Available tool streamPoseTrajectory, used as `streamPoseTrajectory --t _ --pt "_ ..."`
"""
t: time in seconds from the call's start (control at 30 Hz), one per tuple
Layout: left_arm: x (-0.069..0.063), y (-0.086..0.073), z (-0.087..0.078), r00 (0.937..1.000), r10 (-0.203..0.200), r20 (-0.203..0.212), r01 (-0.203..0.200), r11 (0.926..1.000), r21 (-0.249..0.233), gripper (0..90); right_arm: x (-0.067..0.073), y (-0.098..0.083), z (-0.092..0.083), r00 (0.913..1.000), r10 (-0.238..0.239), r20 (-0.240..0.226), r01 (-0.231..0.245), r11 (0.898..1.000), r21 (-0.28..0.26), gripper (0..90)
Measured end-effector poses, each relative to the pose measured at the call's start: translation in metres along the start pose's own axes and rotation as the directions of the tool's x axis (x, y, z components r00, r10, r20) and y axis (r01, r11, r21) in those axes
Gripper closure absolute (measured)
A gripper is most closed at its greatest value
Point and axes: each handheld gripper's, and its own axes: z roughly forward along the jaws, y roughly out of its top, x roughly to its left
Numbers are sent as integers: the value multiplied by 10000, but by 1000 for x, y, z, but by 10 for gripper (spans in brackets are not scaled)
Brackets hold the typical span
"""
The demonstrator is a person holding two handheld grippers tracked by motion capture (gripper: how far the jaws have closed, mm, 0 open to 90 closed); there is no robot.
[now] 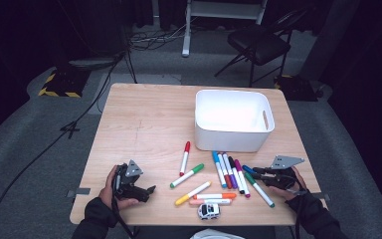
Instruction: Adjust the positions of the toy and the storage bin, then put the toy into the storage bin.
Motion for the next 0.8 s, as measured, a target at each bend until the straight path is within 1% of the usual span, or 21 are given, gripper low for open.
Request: streamPoseTrajectory --t 0.03,0.1,0.13,0.37,0.47,0.57,0.8 --pt "0 0 0 10000 0 0 0 10000 0 6 -1 0 -1 9999 80 -68 -81 10000 -14 751" --pt "0 0 0 10000 -10 -23 10 10000 -20 6 -1 0 -1 10000 66 -35 -66 10000 -64 750" --pt "0 0 0 10000 15 -27 -15 10000 -8 6 -2 -1 -2 9999 141 49 -140 9998 -117 750" --pt "0 0 0 10000 -7 -21 7 10000 -18 6 -6 -2 -4 9997 170 159 -168 9998 -135 750" --pt "0 0 0 10000 2 -14 -2 10000 -18 6 -8 -3 -5 9992 261 294 -254 9994 -247 750" --pt "0 0 0 10000 -1 -15 1 10000 -17 6 -9 -3 -6 9992 261 308 -254 9994 -233 751" --pt "0 0 0 10000 3 -12 -3 10000 -22 6 -13 -3 -9 9989 302 369 -287 9988 -392 751"
